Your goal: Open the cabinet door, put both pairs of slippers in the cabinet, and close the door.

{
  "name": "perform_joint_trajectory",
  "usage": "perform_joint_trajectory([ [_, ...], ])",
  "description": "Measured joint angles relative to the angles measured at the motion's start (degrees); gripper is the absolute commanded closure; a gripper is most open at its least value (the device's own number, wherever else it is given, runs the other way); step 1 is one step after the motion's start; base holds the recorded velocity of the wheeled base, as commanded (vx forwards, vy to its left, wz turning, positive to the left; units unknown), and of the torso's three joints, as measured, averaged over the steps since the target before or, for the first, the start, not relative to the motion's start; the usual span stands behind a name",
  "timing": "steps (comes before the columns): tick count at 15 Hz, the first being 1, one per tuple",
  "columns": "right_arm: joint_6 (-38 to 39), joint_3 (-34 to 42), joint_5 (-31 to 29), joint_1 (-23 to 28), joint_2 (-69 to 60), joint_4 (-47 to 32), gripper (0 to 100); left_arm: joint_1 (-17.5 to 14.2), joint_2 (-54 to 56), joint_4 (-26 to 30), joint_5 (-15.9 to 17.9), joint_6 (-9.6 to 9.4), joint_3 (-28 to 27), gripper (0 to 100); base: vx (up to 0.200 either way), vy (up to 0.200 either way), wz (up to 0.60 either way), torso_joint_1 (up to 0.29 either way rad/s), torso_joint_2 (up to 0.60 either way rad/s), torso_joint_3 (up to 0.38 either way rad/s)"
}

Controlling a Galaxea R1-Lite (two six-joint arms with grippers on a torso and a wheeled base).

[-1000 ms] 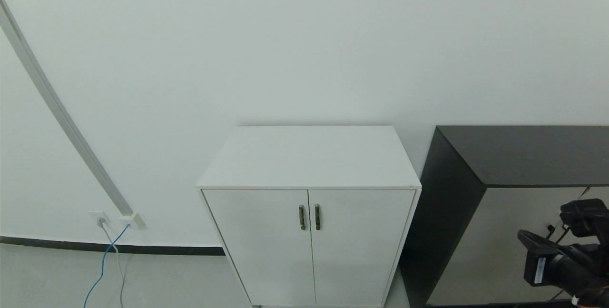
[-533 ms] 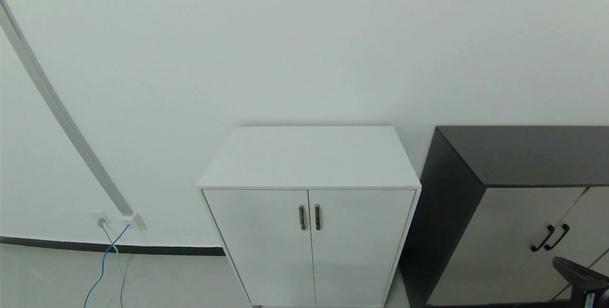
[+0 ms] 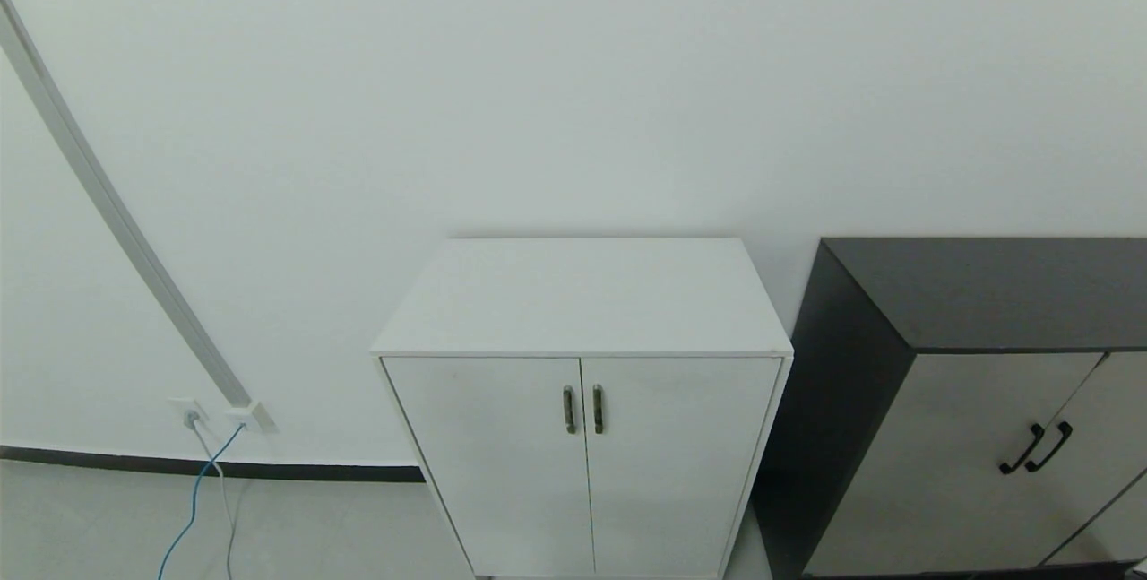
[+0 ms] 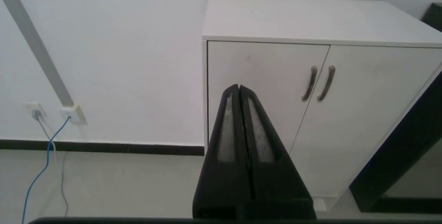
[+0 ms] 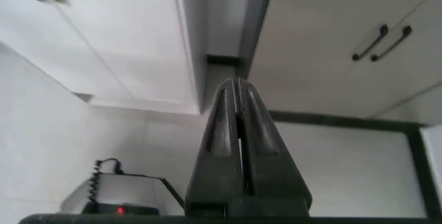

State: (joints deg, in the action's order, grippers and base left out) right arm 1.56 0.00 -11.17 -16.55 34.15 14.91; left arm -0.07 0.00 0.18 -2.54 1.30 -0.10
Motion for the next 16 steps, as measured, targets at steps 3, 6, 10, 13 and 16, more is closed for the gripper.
perform_joint_trajectory([
  [3,-0.66,-0.41,5.03,-0.15,-12.87,-11.08,100,0.02,0.0,-0.02,0.0,0.02,0.0,100,0.0,0.0,0.0,0.0,0.0,0.0],
  [6,-2.22,-0.99,8.13,-0.2,-20.18,-15.15,100,0.0,0.0,0.0,0.0,0.0,0.0,100,0.0,0.0,0.0,0.0,0.0,0.0],
  [10,-2.73,-0.3,9.78,0.51,-22.55,-15.07,100,0.0,0.0,0.0,0.0,0.0,0.0,100,0.0,0.0,0.0,0.0,0.0,0.0],
  [13,-2.76,-0.24,9.75,5.81,-23.32,-15.09,100,0.0,0.0,0.0,0.02,0.04,0.0,100,0.0,0.0,0.0,0.0,0.0,0.0],
  [16,-2.76,-0.24,9.72,12.12,-26.23,-15.09,100,0.0,0.0,0.0,0.0,0.04,0.0,100,0.0,0.0,0.0,0.0,0.0,0.0],
])
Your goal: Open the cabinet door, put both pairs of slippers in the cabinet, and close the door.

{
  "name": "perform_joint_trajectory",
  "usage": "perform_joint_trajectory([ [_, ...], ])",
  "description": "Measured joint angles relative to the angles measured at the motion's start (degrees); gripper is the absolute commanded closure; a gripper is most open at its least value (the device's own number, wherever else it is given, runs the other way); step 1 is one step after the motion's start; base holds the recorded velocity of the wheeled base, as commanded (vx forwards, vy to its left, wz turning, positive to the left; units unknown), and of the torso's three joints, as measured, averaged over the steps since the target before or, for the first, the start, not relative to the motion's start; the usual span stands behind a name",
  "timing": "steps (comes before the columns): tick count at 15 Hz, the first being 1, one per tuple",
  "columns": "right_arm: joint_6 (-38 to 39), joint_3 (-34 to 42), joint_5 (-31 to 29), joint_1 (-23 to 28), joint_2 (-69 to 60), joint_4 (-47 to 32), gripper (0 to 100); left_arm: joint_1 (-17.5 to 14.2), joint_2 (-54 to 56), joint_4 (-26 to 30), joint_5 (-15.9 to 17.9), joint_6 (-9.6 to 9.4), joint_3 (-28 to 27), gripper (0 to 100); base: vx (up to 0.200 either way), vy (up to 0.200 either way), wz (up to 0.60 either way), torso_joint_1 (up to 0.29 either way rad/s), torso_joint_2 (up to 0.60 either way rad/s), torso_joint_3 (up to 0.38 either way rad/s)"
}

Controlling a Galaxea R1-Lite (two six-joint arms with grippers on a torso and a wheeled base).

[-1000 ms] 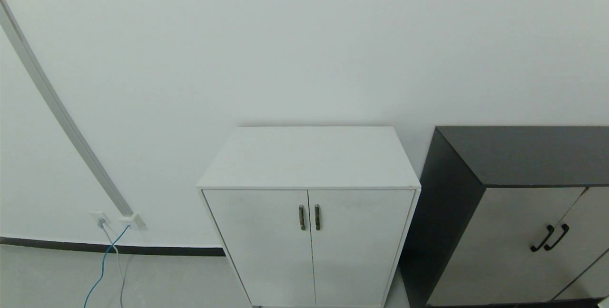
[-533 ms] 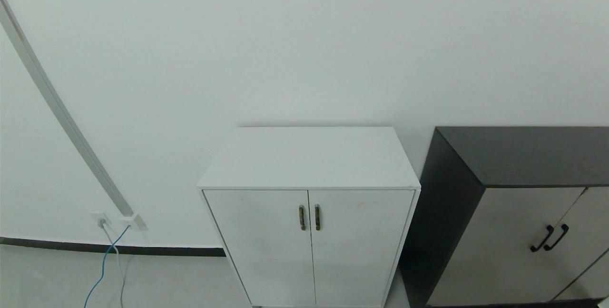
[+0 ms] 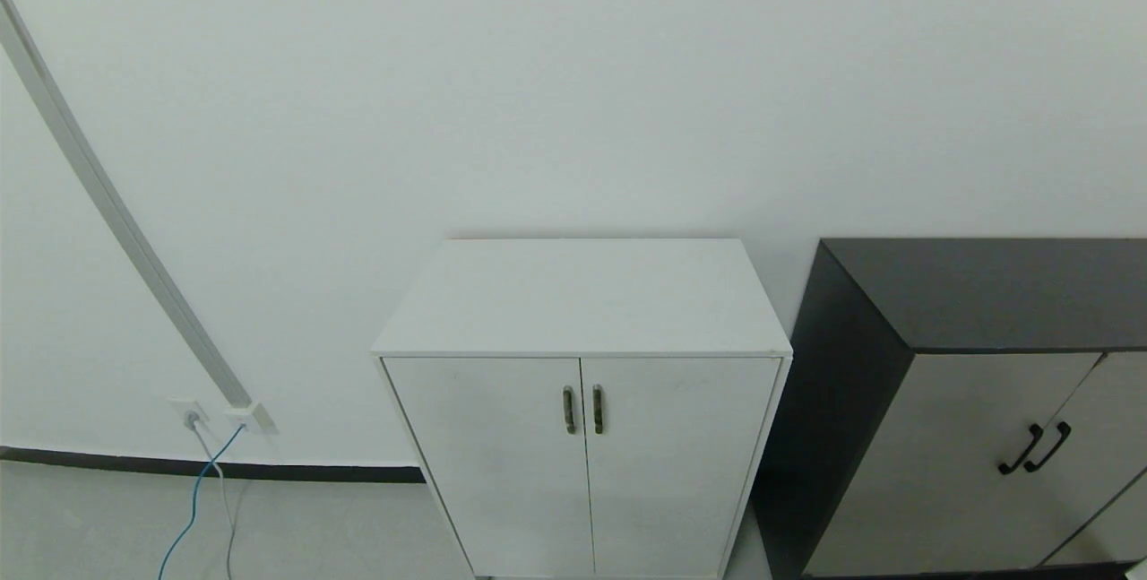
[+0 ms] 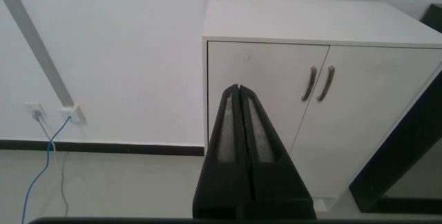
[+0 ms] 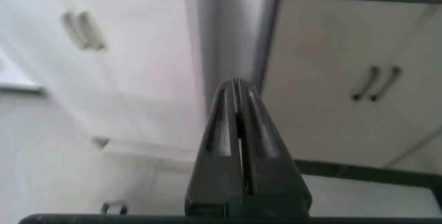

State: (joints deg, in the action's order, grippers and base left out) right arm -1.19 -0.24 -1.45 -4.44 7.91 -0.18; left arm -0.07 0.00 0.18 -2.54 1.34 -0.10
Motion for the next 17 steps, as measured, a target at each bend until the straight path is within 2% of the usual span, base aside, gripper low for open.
perform_joint_trajectory([
  [6,0.6,0.04,-0.02,3.95,-6.44,0.02,100,0.0,0.0,-0.02,0.0,-0.04,0.0,100,0.0,0.0,0.0,0.0,0.0,0.0],
  [10,4.75,0.15,-0.33,4.25,-7.64,0.23,100,0.0,0.0,-0.02,0.0,-0.15,0.0,100,0.0,0.0,0.0,0.0,0.0,0.0],
  [17,4.83,0.15,0.17,4.25,-7.91,0.26,100,0.0,0.0,0.0,0.0,-0.12,0.0,100,0.0,0.0,0.0,0.0,0.0,0.0],
])
